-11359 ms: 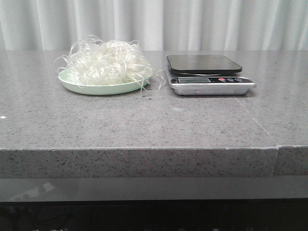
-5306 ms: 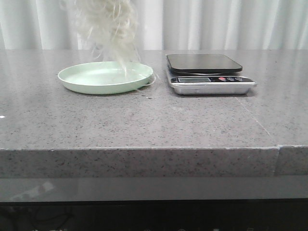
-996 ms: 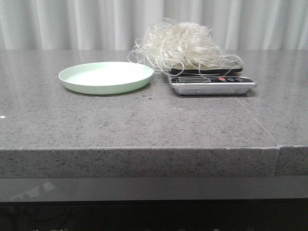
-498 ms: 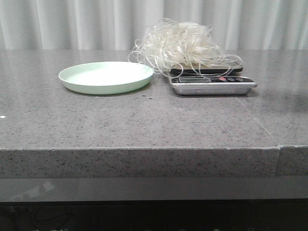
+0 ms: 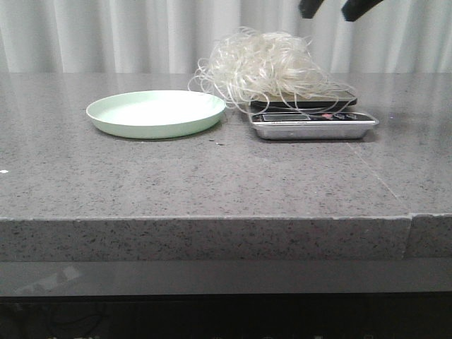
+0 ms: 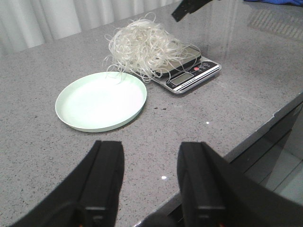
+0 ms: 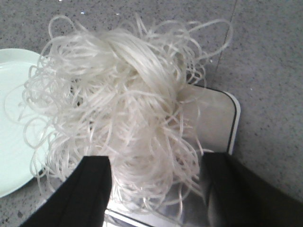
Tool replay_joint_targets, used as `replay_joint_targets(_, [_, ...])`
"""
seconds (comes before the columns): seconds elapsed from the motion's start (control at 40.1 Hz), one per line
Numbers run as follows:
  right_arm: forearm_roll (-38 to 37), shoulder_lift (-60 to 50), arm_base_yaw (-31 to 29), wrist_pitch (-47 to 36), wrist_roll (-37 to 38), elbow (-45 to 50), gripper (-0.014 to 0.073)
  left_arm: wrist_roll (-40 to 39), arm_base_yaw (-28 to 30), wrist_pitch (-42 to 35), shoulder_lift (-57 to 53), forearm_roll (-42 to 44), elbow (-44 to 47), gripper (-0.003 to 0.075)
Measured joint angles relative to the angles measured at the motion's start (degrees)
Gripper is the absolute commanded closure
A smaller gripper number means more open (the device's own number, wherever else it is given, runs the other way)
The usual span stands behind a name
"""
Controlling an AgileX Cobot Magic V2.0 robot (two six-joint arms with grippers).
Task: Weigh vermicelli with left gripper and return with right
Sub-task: 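Lower the right gripper onto the vermicelli on the scale and grasp, then lift the vermicelli with the right gripper and carry it over the plate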
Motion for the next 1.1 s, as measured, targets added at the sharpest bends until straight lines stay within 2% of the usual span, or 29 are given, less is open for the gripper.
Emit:
replay_joint_targets(0.349, [1.4, 12.2, 0.0, 3.2, -0.9, -11.7, 0.0071, 0.0, 0.0, 0.0, 0.0, 0.0, 0.0, 0.0355])
replay_joint_targets(0.598, [3.5, 15.9, 0.0, 5.1, -1.2, -13.9, 0.0076, 0.0, 0.0, -0.1, 0.0, 0.0, 0.0, 0.0355])
replay_joint_targets(0.673, [3.9, 16.0, 0.1, 5.5, -1.3, -14.0, 0.0126, 0.0, 0.0, -0.1, 0.0, 0.0, 0.0, 0.0355])
replay_joint_targets(0.922, [4.0, 16.0, 0.1, 7.1, -1.5, -14.2, 0.0442, 0.0, 0.0, -0.1, 0.0, 0.0, 0.0, 0.0355])
replay_joint_targets(1.096, [4.3, 16.0, 0.1, 7.4, -1.6, -14.2, 0.0428, 0.0, 0.0, -0.1, 0.0, 0.0, 0.0, 0.0355])
